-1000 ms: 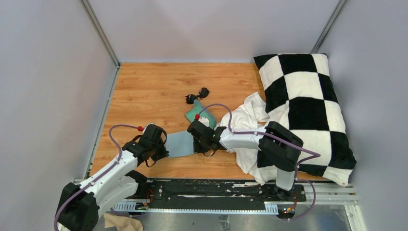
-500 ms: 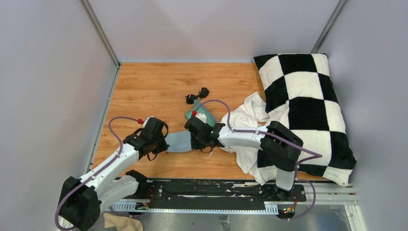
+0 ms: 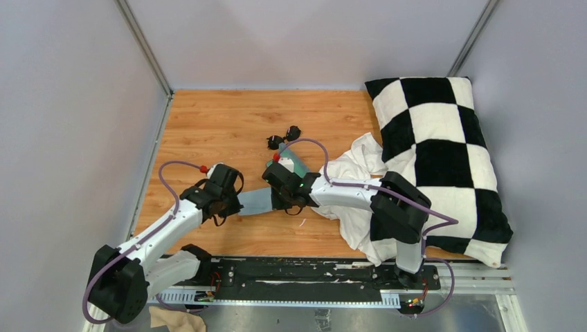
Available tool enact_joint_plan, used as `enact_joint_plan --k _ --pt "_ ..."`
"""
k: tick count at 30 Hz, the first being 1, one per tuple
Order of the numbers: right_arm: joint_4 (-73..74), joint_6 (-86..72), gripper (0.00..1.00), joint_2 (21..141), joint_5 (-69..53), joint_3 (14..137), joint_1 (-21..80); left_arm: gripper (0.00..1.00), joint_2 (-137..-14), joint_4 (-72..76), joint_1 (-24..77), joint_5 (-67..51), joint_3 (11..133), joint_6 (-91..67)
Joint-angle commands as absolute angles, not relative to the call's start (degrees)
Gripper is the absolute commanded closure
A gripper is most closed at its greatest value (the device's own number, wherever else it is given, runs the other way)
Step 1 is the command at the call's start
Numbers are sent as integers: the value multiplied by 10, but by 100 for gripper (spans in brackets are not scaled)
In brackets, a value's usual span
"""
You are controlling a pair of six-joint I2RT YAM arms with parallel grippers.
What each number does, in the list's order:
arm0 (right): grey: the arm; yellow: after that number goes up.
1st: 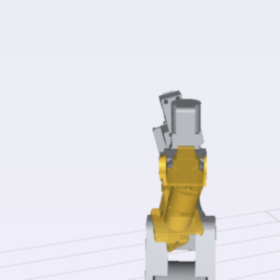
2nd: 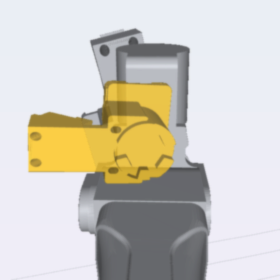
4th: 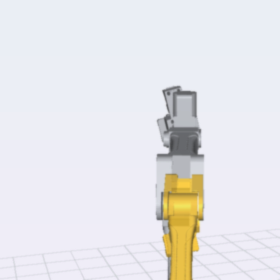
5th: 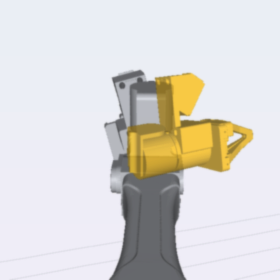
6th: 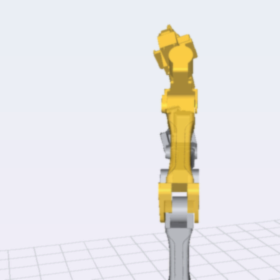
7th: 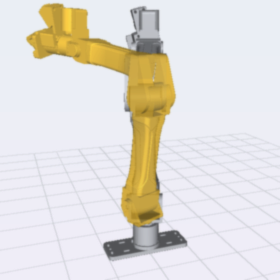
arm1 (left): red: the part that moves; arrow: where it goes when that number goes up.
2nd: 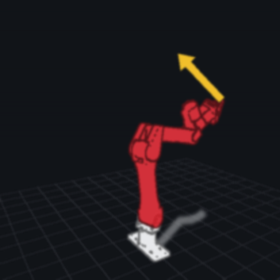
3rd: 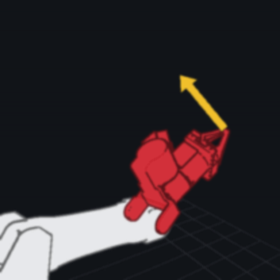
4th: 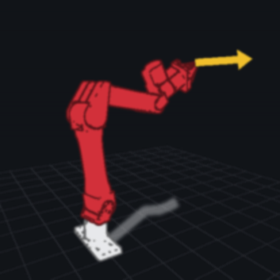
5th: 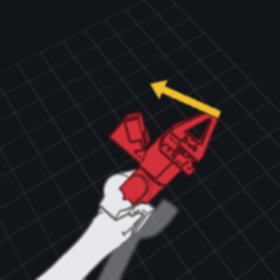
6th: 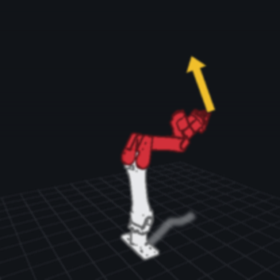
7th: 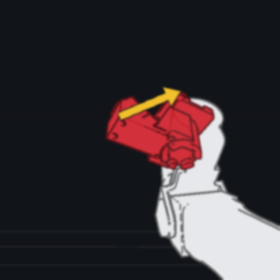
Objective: Organize the sunglasses
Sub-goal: Fold the glasses cleaning cloth at the center of the board.
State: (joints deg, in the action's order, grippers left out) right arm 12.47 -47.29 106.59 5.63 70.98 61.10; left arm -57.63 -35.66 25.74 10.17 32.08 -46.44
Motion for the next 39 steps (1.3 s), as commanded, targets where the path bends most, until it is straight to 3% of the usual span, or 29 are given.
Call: enact_joint_plan --k 1,15,24,39 --pt "146 -464 100 1083 68 732 596 100 -593 -352 249 116 345 -453" --pt "150 -455 100 1096 53 758 575 100 -625 -361 233 96 372 -442" --pt "137 -471 100 1057 19 701 581 100 -559 -373 233 13 295 -480" --pt "127 -469 100 1033 40 679 596 100 -538 -375 234 32 291 -498"
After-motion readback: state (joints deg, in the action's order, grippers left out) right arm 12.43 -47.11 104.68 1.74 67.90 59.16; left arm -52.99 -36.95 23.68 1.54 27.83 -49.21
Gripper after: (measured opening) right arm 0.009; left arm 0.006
